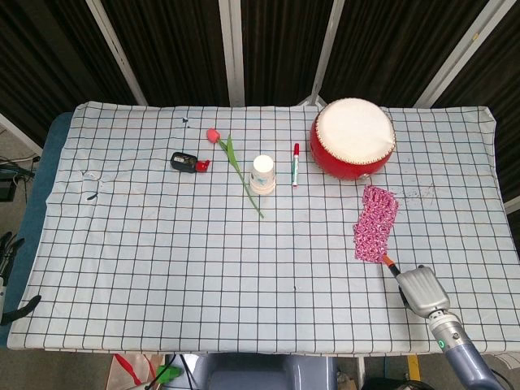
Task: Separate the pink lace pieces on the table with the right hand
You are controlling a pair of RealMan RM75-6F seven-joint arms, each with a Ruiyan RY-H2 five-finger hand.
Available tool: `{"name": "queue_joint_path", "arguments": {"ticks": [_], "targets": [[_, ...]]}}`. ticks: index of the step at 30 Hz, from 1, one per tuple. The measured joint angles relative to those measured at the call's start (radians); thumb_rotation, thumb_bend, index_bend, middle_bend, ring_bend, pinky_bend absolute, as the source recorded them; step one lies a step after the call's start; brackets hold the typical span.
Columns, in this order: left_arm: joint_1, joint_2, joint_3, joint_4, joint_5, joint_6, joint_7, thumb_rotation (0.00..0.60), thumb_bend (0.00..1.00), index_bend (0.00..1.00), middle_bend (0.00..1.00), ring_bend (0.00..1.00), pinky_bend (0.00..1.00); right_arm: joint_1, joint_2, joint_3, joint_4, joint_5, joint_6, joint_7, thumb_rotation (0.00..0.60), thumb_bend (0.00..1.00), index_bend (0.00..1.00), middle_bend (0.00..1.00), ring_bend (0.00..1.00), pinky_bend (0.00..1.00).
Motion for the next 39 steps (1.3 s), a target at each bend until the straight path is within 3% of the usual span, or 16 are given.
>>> {"name": "queue_joint_path", "arguments": {"ticks": [17, 39], "targets": [[-0.006, -0.007, -0.006, 0.0, -0.021, -0.011, 0.02, 0.6, 0.25, 0.11, 0.0, 0.0, 0.02, 0.091, -0.054, 0.036, -0.021, 0.162, -0.067, -0.134, 0.6, 0.76, 0.1, 0.84, 0.81, 0.47], [-0.009, -0.013, -0.005, -0.003, -0.027, -0.015, 0.039, 0.6, 0.25, 0.12, 0.0, 0.0, 0.02, 0.126, -0.048, -0.026, -0.021, 0.202, -0.073, -0.147, 0.6, 0.76, 0.13, 0.84, 0.81, 0.47]]}}
